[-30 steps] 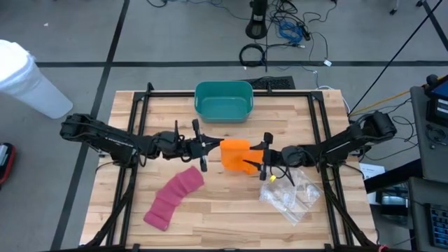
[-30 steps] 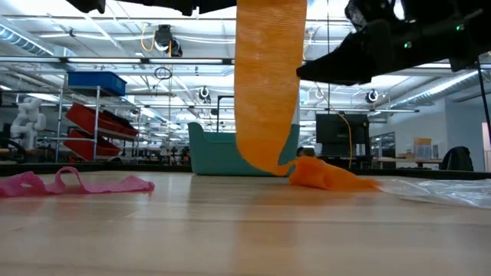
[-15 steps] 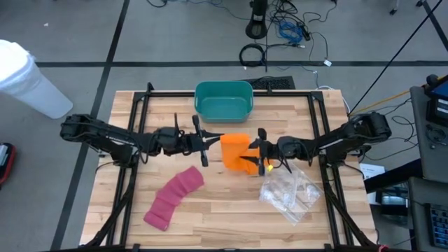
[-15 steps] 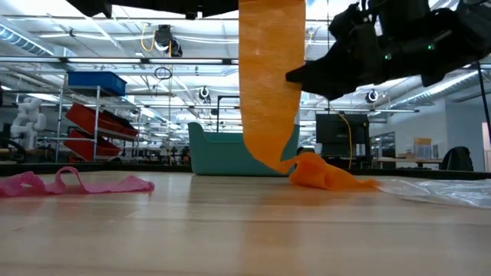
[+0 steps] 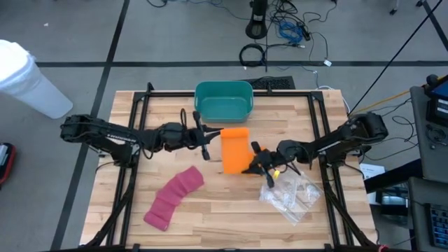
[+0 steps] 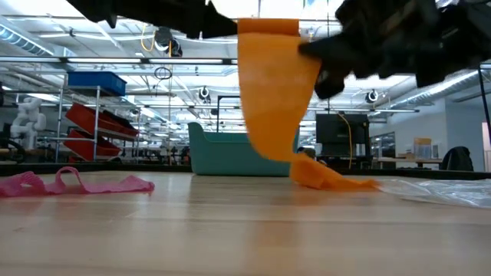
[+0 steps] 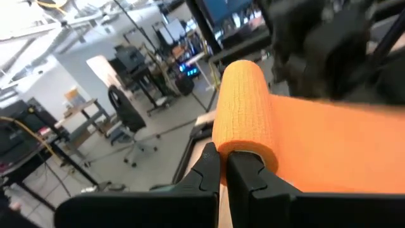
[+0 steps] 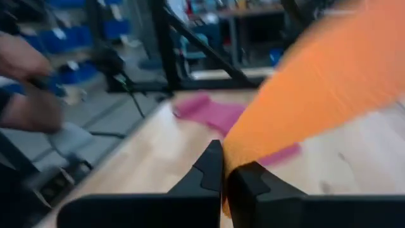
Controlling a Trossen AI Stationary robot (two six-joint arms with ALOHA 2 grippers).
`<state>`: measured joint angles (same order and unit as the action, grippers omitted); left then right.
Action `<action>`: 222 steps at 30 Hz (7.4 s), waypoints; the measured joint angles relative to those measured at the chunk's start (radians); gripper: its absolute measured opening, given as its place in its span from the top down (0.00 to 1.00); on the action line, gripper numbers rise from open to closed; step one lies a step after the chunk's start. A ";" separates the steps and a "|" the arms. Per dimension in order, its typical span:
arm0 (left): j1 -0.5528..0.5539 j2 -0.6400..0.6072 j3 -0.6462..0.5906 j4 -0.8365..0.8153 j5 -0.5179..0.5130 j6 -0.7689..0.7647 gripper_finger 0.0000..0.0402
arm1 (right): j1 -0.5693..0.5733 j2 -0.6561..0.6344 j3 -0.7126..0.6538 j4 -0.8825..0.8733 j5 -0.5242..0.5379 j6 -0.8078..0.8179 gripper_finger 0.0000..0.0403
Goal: Roll bandage
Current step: Roll the orange bandage
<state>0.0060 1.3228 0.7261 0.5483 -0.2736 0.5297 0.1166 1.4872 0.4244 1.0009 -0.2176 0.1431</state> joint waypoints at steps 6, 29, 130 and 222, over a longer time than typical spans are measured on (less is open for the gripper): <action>-0.009 0.017 -0.001 -0.072 0.014 -0.003 0.99 | 0.071 -0.114 0.028 0.004 -0.027 0.017 1.00; -0.141 0.215 0.000 -0.042 -0.129 -0.011 0.99 | -0.021 -0.280 0.190 -0.295 0.150 0.210 1.00; -0.126 0.156 0.020 -0.146 0.106 -0.234 0.99 | 0.131 -0.482 0.244 -0.439 0.382 -0.225 1.00; 0.040 0.021 0.149 -0.187 0.275 -0.272 0.99 | 0.012 -0.546 -0.302 -0.184 0.405 -0.187 0.59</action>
<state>0.0462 1.3441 0.8753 0.3616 0.0013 0.2574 0.1284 0.9408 0.1219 0.8172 0.1871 -0.0435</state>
